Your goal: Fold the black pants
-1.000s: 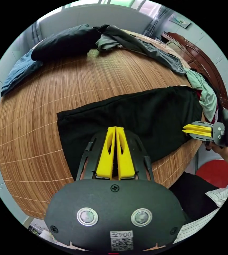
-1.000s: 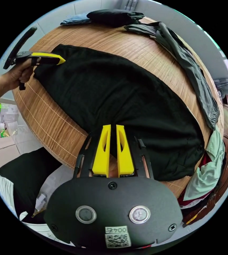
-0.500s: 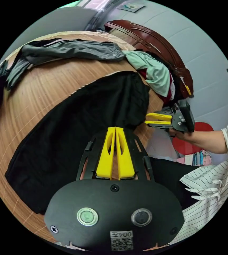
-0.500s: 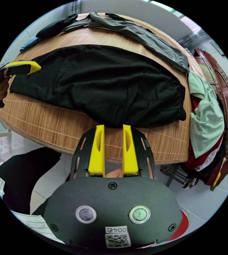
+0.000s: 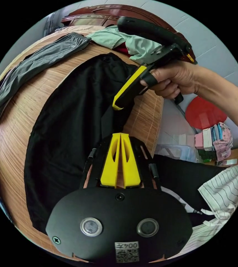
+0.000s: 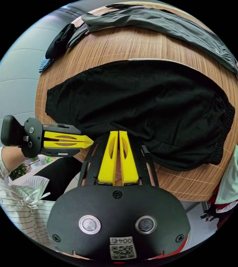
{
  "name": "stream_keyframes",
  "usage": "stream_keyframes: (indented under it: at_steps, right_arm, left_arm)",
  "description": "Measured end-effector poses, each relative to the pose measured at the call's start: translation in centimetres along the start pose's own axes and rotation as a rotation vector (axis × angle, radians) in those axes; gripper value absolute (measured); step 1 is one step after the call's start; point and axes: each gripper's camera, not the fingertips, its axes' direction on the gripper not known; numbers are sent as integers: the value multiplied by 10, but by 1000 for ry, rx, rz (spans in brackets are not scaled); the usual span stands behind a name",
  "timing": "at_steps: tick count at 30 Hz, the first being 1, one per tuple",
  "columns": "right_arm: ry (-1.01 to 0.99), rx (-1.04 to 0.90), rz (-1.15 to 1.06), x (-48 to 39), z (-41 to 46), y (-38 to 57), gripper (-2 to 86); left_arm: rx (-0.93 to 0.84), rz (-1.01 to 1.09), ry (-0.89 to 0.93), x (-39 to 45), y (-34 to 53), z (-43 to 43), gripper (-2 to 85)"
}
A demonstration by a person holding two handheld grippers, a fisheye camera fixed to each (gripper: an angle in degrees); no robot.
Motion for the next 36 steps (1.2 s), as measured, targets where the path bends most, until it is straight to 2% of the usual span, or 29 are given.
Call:
stream_keyframes:
  at_steps: [3, 8, 18, 20, 23, 27, 31, 36]
  right_arm:
    - [-11, 40, 37, -7, -12, 4, 34]
    - [77, 235, 266, -27, -42, 53, 66]
    - [411, 252, 236, -169, -3, 57, 98]
    - [561, 248, 216, -190, 4, 50, 93]
    - [663, 203, 198, -204, 13, 42, 53]
    - [668, 253, 189, -219, 0, 59, 8]
    - [663, 294, 196, -234, -6, 86, -4]
    - [553, 288, 323, -225, 6, 123, -6]
  left_arm:
    - [-14, -67, 44, -24, -10, 6, 1]
    - [-38, -150, 125, -53, -23, 15, 1]
    - [-44, -158, 146, -58, -45, 23, 1]
    - [-45, -150, 142, -57, -48, 23, 1]
    - [1, -127, 150, -53, -50, 10, 1]
    - [151, -203, 107, -67, -32, -22, 0]
    - [98, -337, 16, -93, -10, -6, 0]
    - [132, -324, 20, -94, -5, 3, 0]
